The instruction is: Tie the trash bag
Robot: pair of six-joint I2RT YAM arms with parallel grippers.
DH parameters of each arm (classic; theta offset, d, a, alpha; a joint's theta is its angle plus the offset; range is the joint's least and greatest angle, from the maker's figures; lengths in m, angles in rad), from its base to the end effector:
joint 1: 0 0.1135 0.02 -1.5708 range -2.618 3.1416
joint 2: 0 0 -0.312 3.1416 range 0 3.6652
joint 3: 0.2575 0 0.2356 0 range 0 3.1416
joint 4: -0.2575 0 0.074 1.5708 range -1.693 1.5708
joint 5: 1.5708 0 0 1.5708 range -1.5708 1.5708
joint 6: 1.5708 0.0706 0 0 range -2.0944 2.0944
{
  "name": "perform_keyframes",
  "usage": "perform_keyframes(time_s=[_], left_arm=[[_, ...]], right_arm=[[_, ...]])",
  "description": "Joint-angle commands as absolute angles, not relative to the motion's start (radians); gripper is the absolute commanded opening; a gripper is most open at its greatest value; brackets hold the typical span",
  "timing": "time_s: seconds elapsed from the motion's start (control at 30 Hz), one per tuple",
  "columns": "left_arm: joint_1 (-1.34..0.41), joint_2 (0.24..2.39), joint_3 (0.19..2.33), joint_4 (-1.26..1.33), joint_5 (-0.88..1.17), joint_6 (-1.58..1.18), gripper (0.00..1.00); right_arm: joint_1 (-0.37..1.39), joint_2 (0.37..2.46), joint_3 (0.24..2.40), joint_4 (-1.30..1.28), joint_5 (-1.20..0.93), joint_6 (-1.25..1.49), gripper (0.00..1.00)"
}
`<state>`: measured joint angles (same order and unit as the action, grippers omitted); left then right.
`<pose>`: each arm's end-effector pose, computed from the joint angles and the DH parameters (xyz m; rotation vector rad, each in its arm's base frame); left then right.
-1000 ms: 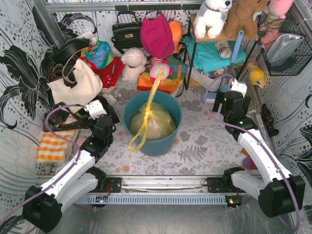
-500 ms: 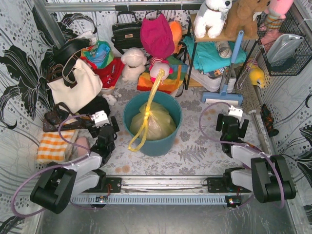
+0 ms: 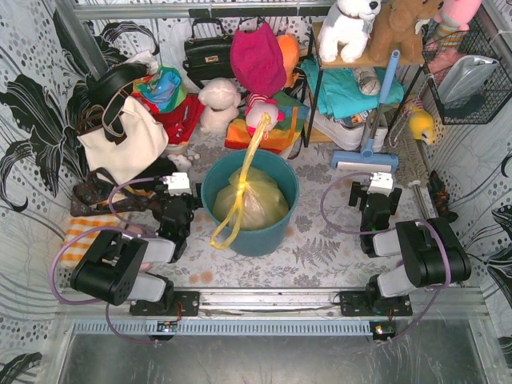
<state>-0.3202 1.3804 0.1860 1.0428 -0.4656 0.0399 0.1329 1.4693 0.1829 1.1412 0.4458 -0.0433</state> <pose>0.2340 -0.0442 0.2093 -0.0356 1.7095 0.1923 0.2480 0.0024 0.2021 0.1801 1.7022 -0.3153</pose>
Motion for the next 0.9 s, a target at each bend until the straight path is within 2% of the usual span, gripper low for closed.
perform_keyframes(time_s=[0.0,0.23,0.33,0.4,0.47,0.87], left_arm=[[-0.267,1.377,0.215,1.132,-0.341,0.061,0.98],[-0.231,1.378,0.242,1.082,-0.284,0.042,0.98],[-0.229,1.379,0.245,1.079,-0.28,0.042,0.98],[-0.229,1.379,0.244,1.078,-0.278,0.04,0.98],[-0.227,1.38,0.245,1.074,-0.274,0.039,0.98],[-0.153,1.398,0.299,0.986,-0.142,0.005,0.99]], right_arm=[[0.107,1.471,0.186,1.273,0.351,-0.056,0.97],[0.077,1.481,0.19,1.268,0.266,-0.049,0.97],[0.071,1.567,0.144,1.467,0.234,-0.092,0.97],[0.071,1.524,0.148,1.37,0.209,-0.076,0.97],[0.071,1.553,0.149,1.428,0.215,-0.093,0.97],[0.071,1.546,0.17,1.371,0.227,-0.075,0.97]])
